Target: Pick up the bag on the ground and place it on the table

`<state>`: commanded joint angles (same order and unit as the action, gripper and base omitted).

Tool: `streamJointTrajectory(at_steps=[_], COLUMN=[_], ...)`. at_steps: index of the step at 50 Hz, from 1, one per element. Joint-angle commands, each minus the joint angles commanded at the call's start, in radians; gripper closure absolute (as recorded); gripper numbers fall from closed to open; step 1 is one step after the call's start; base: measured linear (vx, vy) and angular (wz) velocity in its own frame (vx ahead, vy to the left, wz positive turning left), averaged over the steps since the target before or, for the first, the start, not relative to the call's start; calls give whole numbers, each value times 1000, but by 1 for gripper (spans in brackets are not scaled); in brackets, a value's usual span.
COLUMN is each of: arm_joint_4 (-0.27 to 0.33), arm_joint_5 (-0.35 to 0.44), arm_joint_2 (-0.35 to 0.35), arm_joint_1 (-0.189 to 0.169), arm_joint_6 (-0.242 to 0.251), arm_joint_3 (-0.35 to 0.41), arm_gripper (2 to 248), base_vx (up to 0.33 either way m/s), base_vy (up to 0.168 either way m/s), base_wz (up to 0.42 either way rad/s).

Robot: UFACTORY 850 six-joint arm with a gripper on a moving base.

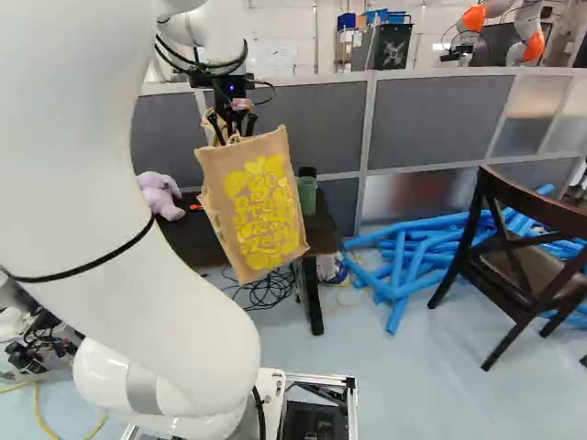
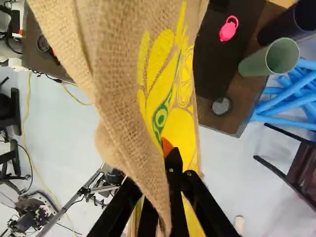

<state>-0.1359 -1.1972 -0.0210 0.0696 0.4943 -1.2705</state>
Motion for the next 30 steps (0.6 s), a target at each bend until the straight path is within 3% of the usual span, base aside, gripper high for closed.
streamJointTrajectory(at_steps=[16,30], arm_joint_4=[0,0], arm_joint_5=[0,0], arm_joint_2=[0,0], arm_joint_1=[0,0], arm_joint_6=[0,0], arm_joint_3=[0,0], arm_gripper=[229,229], base_vx=[152,90], base_vy=[95,35], base_wz=[250,149])
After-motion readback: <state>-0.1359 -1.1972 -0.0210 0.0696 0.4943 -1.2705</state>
